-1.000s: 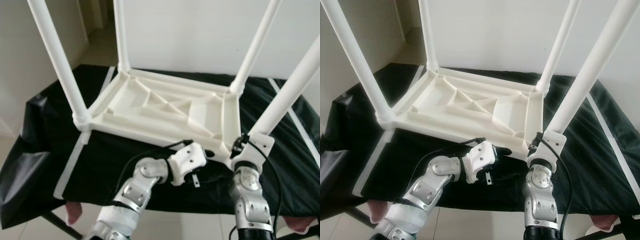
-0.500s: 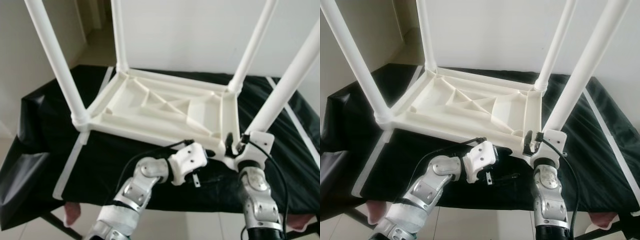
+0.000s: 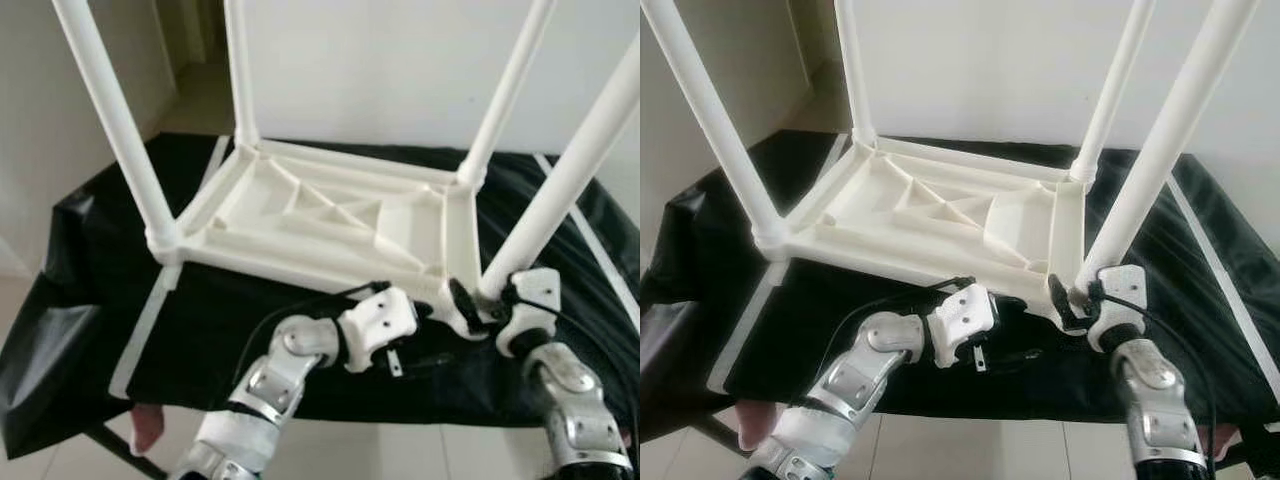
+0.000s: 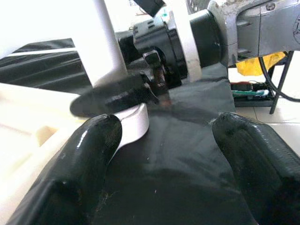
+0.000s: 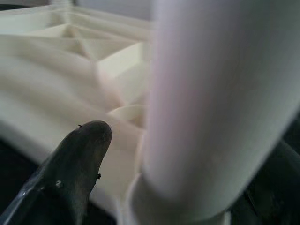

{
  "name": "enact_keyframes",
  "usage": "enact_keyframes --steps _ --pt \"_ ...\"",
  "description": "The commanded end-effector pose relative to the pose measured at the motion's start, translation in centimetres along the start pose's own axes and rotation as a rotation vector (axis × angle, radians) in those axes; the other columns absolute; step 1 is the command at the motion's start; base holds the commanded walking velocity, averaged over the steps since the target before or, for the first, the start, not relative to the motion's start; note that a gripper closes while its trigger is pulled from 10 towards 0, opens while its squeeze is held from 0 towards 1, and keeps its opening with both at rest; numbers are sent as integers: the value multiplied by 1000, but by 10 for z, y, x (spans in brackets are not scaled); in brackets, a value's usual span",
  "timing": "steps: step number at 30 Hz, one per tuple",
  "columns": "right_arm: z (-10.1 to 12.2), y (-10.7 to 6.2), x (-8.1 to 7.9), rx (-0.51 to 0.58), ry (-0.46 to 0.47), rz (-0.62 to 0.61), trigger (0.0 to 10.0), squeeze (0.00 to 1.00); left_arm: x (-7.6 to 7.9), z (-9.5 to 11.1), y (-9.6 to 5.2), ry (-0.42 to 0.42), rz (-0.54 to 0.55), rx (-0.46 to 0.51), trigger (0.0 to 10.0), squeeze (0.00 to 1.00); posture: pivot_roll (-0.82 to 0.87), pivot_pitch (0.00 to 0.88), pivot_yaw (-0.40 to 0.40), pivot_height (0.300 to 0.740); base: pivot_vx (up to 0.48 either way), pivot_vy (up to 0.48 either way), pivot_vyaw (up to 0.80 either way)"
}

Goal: Building children table

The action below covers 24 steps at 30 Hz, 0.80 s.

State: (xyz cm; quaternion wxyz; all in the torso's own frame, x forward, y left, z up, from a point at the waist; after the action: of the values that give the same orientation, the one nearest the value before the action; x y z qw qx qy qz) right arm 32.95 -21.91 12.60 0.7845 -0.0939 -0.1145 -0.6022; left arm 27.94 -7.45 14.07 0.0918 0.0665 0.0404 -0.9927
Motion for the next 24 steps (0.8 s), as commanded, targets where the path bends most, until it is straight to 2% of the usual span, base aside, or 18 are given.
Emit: enact_keyframes --steps 1,9,12,14,17,18,19,24 --pt "-2 -1 -3 -3 7 49 10000 0 -11 1 -1 6 85 9 10000 0 -57 0 -2 740 0 0 0" --pt "-5 8 0 -21 -43 196 10000 0 -12 1 -1 10 87 8 10000 0 -55 0 4 740 0 0 0" --pt "-6 11 2 -24 -46 203 10000 0 -13 1 -2 11 91 8 10000 0 -53 0 2 740 0 0 0" --pt "-8 14 7 -26 -59 222 6118 0 -15 2 -3 12 103 8 10000 0 -42 0 -6 740 0 0 0" --pt "-8 15 9 -26 -62 227 6118 0 -16 2 -3 10 107 8 10000 0 -37 0 -8 740 0 0 0" --pt "-10 15 10 -33 -69 231 4314 0 -17 2 -4 10 111 8 10000 0 -35 0 -11 740 0 0 0" --pt "-12 15 12 -41 -64 231 0 0 -17 2 -4 9 115 8 10000 0 -30 0 -14 740 0 0 0" --pt "-14 15 14 -46 -56 236 0 0 -20 2 -6 9 127 7 10000 0 -30 0 -14 740 0 0 0"
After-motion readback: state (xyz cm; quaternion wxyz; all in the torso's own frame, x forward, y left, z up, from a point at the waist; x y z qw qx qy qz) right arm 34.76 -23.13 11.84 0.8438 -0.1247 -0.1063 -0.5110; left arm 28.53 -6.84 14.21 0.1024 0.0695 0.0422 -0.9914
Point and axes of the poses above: a point about 5 cm out from each wrist's last joint towards the gripper, its own y axis pointing out of the wrist towards the gripper, its own z axis along the axis of the wrist's last joint, x = y × z, the point moved 6 cm from there along y, pointing out of the wrist towards the gripper, and after that the axes turned 10 degrees about -y, right-handed, at the moved point
